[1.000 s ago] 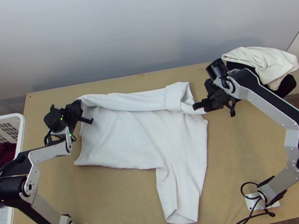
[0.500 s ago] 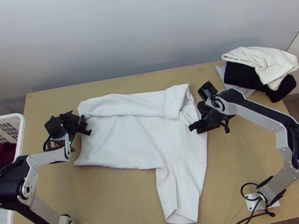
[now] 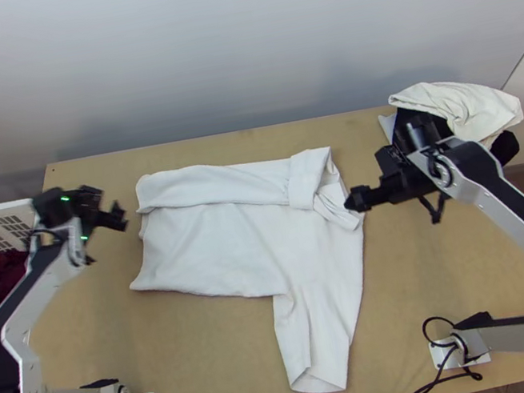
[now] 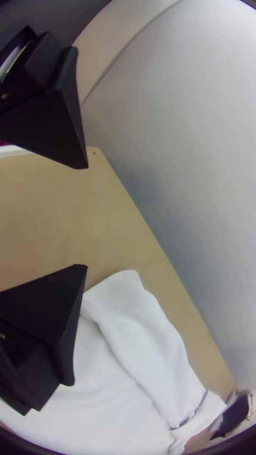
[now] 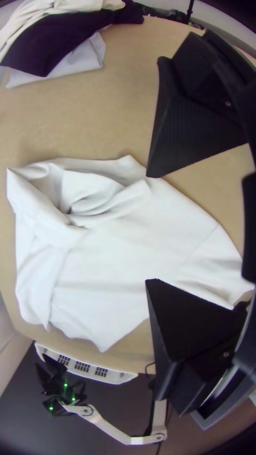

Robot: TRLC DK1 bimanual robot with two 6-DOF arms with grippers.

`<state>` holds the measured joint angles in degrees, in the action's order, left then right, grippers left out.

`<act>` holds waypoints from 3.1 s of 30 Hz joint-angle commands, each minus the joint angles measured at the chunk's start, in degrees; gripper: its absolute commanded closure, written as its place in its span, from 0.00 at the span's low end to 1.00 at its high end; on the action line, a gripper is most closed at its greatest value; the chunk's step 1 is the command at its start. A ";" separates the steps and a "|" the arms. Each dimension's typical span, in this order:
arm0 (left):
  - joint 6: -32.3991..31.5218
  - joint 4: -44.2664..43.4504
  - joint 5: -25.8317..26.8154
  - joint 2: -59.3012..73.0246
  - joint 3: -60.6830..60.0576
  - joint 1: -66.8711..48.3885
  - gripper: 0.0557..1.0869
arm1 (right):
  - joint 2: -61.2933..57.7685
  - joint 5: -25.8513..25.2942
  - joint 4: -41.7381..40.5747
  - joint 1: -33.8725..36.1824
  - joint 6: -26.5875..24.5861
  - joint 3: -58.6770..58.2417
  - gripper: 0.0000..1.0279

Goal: Fold the t-shirt

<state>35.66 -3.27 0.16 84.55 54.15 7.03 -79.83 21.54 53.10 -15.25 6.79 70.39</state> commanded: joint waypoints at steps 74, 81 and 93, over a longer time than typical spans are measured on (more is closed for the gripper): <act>-5.07 37.11 23.21 -13.01 -16.01 2.29 0.95 | 6.27 15.99 21.78 -34.76 -6.44 -14.76 0.07; -5.78 37.11 23.39 -14.59 -15.74 2.29 0.96 | 3.46 16.52 20.90 -38.19 -5.82 -14.84 0.07; -5.07 34.56 23.21 -20.57 -18.64 2.03 0.96 | -4.98 15.64 4.91 -46.01 5.96 -17.04 0.07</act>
<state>29.36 33.23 23.40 68.31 38.02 9.37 -80.42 37.93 65.47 -57.98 7.35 54.04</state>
